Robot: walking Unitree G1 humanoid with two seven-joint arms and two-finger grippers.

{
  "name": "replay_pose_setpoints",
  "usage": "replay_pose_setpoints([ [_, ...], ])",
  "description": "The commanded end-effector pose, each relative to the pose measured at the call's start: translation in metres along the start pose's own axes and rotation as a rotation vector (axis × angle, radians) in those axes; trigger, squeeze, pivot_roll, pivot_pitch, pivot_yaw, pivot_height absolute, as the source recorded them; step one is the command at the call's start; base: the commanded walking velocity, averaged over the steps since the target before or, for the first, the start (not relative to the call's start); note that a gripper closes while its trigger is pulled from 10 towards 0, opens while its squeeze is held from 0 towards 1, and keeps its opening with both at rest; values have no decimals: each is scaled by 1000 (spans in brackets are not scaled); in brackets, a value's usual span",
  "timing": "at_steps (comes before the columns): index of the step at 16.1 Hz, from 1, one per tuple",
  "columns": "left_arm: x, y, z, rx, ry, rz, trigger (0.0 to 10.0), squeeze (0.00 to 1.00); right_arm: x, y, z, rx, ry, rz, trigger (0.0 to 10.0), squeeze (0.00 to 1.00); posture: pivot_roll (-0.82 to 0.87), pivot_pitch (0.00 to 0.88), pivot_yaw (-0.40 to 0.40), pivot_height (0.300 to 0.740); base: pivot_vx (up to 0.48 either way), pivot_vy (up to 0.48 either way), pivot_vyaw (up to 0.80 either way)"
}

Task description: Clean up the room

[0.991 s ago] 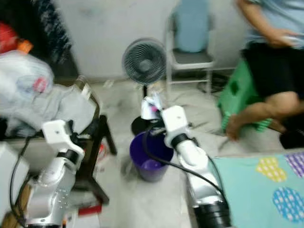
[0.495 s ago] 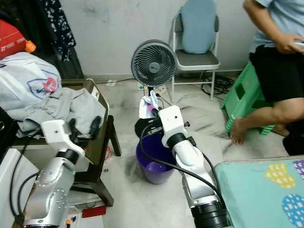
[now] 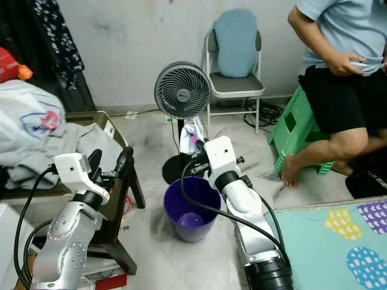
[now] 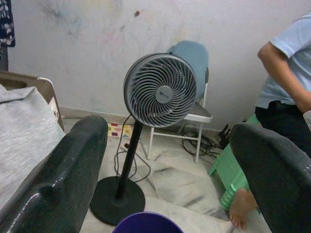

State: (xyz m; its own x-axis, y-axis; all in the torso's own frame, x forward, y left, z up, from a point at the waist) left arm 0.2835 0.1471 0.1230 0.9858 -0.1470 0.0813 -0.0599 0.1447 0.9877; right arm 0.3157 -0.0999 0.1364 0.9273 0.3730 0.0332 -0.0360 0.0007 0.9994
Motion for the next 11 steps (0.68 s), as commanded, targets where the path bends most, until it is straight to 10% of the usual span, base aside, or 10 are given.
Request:
replay_pose_setpoints([
  [1, -1, 4, 0, 3, -8, 12, 10000, 0, 0, 3, -1, 0, 5, 13, 10000, 0, -190, 0, 3, 740, 405, 0, 0],
  [11, -1, 4, -1, -2, -10, 12, 10000, 0, 1, 1, -2, -2, 14, 2, 10000, 0, -191, 0, 1, 740, 446, 0, 0],
])
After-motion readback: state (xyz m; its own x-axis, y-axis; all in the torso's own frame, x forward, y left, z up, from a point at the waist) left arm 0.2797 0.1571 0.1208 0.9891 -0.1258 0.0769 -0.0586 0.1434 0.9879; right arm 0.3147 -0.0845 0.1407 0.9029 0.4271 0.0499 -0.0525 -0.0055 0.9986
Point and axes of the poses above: a point about 5 cm out from each wrist's last joint towards the gripper, its own x axis pointing out of the wrist towards the gripper, its own y axis along the axis of the wrist's last joint, z = x × y, the point moved 1 cm from there along x, pointing out of the wrist towards the gripper, and after that the axes turned 10 degrees about x, right-handed, at the moved point
